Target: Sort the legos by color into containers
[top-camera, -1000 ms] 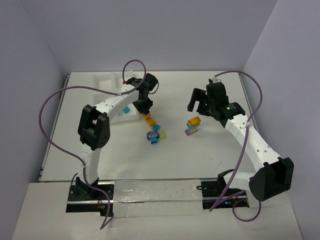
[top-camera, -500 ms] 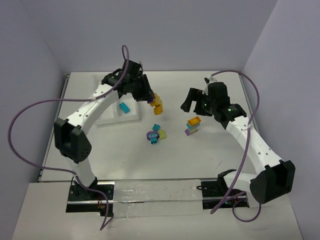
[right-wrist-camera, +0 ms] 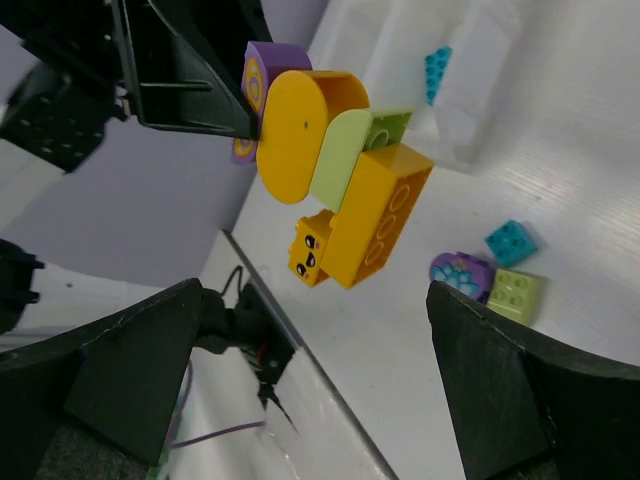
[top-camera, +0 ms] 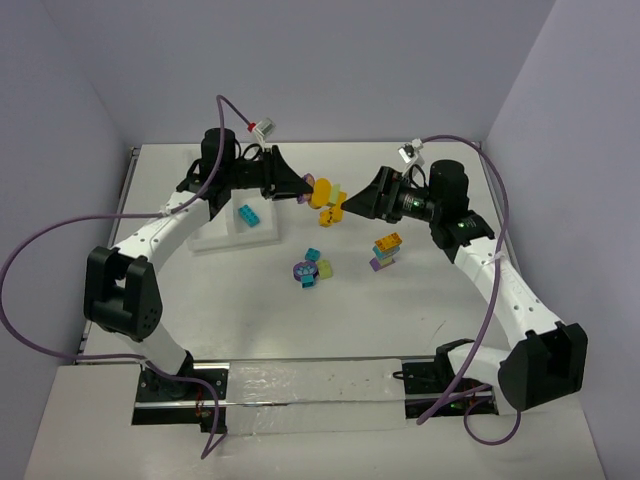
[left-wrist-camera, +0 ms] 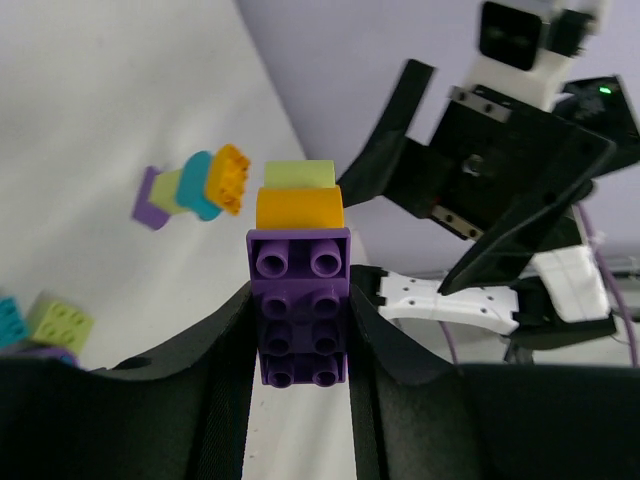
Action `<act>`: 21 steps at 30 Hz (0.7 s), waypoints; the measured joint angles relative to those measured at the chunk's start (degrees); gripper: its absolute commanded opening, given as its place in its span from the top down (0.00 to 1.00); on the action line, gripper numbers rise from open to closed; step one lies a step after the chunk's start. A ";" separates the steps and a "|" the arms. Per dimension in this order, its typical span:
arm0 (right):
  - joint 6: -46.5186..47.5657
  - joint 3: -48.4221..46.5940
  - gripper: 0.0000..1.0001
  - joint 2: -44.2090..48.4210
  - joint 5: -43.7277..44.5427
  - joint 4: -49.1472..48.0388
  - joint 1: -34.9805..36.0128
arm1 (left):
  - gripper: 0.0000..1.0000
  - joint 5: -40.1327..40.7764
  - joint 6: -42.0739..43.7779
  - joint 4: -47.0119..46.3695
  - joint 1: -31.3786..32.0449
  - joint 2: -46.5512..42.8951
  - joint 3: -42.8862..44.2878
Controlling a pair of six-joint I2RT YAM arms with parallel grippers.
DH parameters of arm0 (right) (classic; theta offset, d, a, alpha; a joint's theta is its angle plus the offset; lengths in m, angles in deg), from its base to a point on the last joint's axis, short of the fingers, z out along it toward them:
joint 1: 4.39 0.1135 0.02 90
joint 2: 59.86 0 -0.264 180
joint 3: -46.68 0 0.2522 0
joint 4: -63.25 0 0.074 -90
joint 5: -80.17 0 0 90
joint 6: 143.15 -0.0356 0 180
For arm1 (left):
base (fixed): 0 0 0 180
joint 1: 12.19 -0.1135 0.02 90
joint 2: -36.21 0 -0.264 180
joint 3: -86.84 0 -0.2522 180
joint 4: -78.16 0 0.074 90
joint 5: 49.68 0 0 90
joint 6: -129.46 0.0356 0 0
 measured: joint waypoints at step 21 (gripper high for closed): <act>-15.04 0.95 0.10 -7.37 -12.25 -21.89 -0.77 | 1.00 -10.91 -16.72 -30.51 0.00 -0.02 -4.45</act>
